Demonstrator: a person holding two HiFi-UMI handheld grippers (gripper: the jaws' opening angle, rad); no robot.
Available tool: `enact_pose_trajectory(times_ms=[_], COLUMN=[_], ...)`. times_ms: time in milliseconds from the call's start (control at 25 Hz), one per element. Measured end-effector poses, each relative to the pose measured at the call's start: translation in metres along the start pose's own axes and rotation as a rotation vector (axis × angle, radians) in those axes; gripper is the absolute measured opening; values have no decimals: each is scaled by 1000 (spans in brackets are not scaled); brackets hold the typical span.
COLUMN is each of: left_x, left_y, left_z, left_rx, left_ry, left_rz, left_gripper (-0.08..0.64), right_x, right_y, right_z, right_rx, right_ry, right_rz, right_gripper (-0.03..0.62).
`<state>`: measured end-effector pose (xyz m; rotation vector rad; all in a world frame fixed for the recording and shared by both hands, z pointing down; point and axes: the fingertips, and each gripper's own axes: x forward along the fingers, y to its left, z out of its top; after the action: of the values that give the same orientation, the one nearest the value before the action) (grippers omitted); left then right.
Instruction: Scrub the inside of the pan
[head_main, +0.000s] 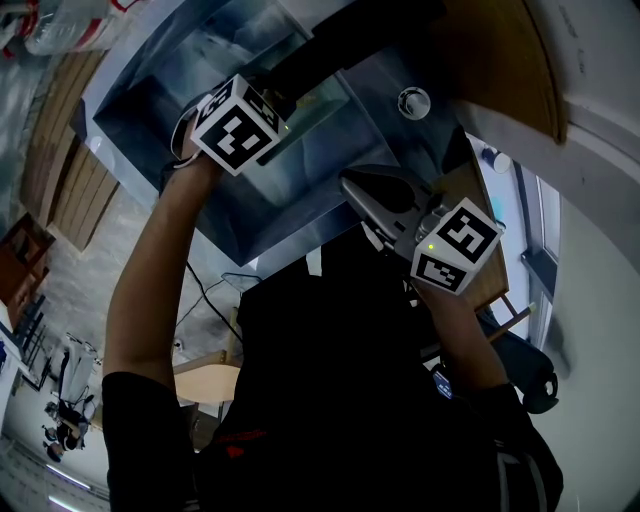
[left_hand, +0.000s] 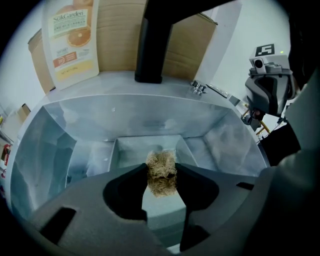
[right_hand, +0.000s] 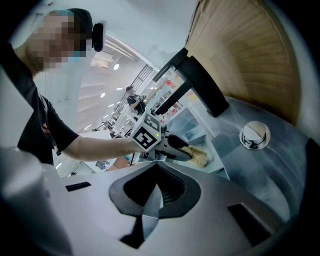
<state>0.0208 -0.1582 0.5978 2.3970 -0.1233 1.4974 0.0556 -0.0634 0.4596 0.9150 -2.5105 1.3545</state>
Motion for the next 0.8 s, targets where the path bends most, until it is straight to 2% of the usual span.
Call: enact_pose_trajectory(times_ms=[320, 800], left_x=[9, -7], left_y=[-27, -24], left_z=[3, 0], left_rx=[-2, -12], left_ry=[-4, -31], left_rz=[-42, 10], left_gripper=[175, 175], right_x=[-6, -10], right_y=[1, 9], right_z=[-2, 2], right_rx=[1, -29], right_ry=[-8, -12], right_rz=[-3, 4], right_gripper=[5, 5])
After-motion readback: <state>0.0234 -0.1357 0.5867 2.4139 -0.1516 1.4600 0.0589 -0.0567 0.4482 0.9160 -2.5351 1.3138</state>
